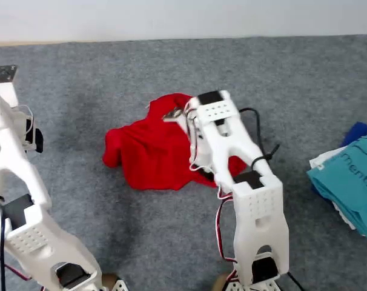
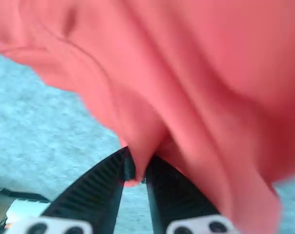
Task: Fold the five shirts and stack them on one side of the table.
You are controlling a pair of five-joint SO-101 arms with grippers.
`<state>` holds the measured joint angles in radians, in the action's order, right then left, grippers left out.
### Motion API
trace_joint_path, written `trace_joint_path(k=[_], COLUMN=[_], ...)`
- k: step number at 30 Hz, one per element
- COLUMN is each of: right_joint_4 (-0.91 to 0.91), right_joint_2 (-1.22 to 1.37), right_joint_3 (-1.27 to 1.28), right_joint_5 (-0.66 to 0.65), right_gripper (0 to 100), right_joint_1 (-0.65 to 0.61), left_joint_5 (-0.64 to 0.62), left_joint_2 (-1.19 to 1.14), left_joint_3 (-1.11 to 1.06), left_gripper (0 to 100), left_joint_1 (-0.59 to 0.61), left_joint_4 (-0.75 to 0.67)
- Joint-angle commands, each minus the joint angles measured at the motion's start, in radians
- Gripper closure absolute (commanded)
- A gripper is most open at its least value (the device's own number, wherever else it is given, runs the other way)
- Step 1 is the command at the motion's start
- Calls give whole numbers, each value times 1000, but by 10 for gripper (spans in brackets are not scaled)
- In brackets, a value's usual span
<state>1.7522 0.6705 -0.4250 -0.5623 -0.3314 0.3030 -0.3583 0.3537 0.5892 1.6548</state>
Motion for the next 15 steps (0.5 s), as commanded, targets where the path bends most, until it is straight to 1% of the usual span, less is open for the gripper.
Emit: trace_joint_path(k=[1, 7, 11, 15], right_joint_4=[45, 44, 44, 44], right_joint_2=[-174, -503, -722, -906], right_joint_3=[-57, -57, -57, -57], right_joint_5=[-68, -91, -91, -91], right_gripper=[987, 987, 987, 987], right_joint_1=[51, 127, 220, 340], left_joint_5=[-6, -8, -9, -11], left_joint_2=[69, 98, 147, 176], left_joint_3=[10, 19, 21, 18], left_gripper=[874, 874, 874, 874], left_joint_1=[-29, -92, -164, -259], left_joint_4=[-3, 23, 23, 26])
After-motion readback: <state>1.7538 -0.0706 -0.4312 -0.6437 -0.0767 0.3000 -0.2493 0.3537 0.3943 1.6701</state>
